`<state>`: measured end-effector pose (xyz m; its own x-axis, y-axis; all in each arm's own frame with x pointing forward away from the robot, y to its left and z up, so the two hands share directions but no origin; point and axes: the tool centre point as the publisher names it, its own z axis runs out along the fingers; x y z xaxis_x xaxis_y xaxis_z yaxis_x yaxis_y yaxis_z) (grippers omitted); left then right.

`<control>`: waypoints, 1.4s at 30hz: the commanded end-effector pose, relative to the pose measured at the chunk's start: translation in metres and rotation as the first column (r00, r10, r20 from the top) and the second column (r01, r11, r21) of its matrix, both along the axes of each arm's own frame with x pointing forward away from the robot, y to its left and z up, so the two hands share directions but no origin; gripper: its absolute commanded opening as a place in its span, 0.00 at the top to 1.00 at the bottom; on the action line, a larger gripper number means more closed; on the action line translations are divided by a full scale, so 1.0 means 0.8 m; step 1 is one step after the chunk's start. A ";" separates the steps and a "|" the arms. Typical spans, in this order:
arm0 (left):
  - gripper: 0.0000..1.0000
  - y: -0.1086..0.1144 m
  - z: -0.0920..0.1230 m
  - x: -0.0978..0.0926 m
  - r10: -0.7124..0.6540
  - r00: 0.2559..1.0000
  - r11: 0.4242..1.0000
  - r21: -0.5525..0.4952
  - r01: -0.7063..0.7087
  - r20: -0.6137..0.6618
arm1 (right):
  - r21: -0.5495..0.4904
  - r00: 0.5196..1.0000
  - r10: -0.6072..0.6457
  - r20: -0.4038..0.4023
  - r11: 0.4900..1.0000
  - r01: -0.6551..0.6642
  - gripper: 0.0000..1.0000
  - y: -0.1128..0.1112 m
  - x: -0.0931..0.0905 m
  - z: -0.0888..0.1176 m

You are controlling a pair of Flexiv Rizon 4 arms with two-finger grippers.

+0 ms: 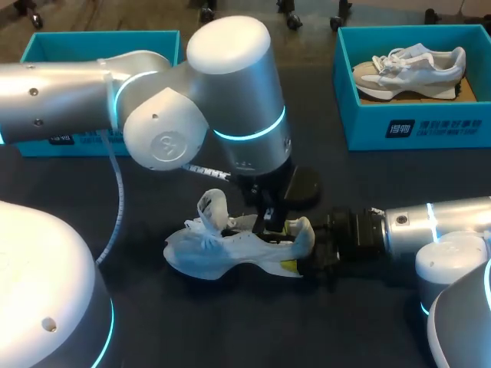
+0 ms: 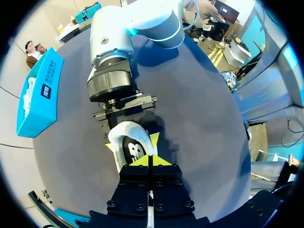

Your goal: Take the shoe out of the shoebox, open the shoe tongue, remove and reinsert the insole, then place the shoe into the shoebox

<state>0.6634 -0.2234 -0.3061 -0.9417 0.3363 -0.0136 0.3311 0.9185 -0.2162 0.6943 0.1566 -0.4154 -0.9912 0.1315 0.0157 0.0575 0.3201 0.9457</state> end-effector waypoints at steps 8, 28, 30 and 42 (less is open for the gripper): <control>1.00 -0.015 -0.016 0.012 0.021 0.999 1.000 0.011 -0.020 -0.026 | -0.006 1.000 0.001 0.000 1.000 -0.001 1.00 0.002 0.000 0.000; 1.00 -0.027 -0.047 0.027 0.038 0.999 0.999 0.002 -0.038 -0.038 | -0.006 1.000 0.001 0.000 1.000 -0.001 1.00 0.002 0.000 0.000; 1.00 -0.029 -0.050 0.028 0.039 0.999 0.999 0.004 -0.039 -0.035 | -0.006 1.000 0.001 0.000 1.000 -0.001 1.00 0.002 0.000 0.000; 1.00 -0.011 -0.069 0.032 0.053 0.997 0.998 0.016 -0.053 -0.053 | -0.006 1.000 0.001 0.000 1.000 -0.001 1.00 0.002 0.000 0.000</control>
